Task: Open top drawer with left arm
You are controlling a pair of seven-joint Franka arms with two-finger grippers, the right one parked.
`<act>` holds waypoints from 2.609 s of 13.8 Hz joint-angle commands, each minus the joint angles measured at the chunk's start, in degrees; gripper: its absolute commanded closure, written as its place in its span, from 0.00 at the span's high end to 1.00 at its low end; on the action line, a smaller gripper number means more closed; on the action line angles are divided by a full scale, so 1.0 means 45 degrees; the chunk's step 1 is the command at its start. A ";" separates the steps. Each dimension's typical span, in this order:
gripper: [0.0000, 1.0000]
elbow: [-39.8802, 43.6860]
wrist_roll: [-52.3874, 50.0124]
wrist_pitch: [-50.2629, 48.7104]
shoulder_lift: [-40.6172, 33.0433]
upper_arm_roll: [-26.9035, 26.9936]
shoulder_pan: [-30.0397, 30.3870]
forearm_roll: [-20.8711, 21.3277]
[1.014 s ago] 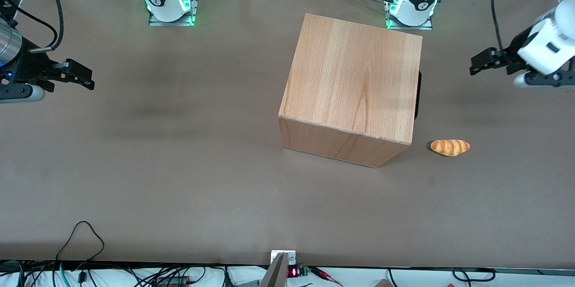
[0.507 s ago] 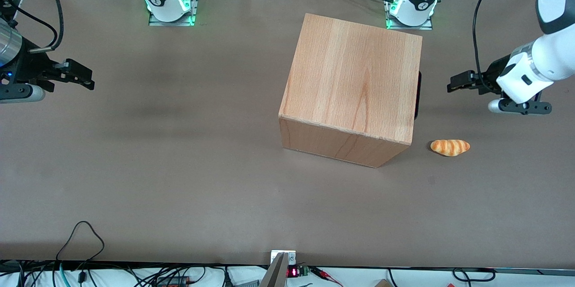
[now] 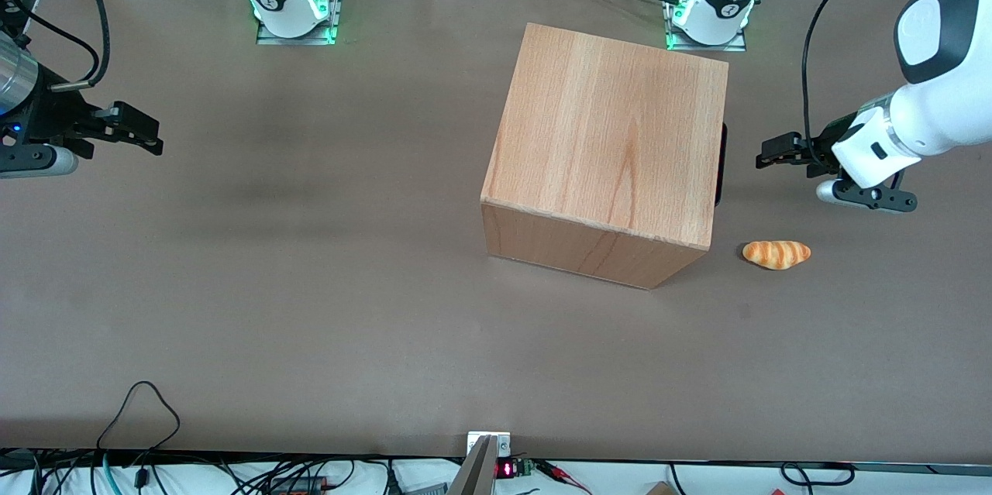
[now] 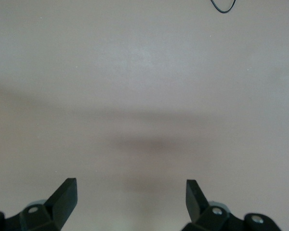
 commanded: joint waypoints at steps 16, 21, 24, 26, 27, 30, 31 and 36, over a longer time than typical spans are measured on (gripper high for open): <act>1.00 -0.1059 0.0998 0.1173 0.0522 -0.0176 -0.0055 -0.1672; 1.00 -0.1137 0.0979 0.1348 0.0639 -0.0450 -0.0055 -0.1926; 1.00 -0.1293 0.0998 0.1641 0.0658 -0.0586 -0.0055 -0.1926; 1.00 -0.1274 0.0979 0.1662 0.0717 -0.0587 -0.0035 -0.1926; 1.00 -0.1274 0.0979 0.1662 0.0717 -0.0587 0.0004 -0.1926; 1.00 -0.1274 0.0979 0.1662 0.0833 -0.0587 0.0024 -0.1926; 1.00 -0.1274 0.0979 0.1739 0.0854 -0.0587 0.0024 -0.1926; 1.00 -0.1274 0.0979 0.2129 0.1088 -0.0567 0.0062 -0.1926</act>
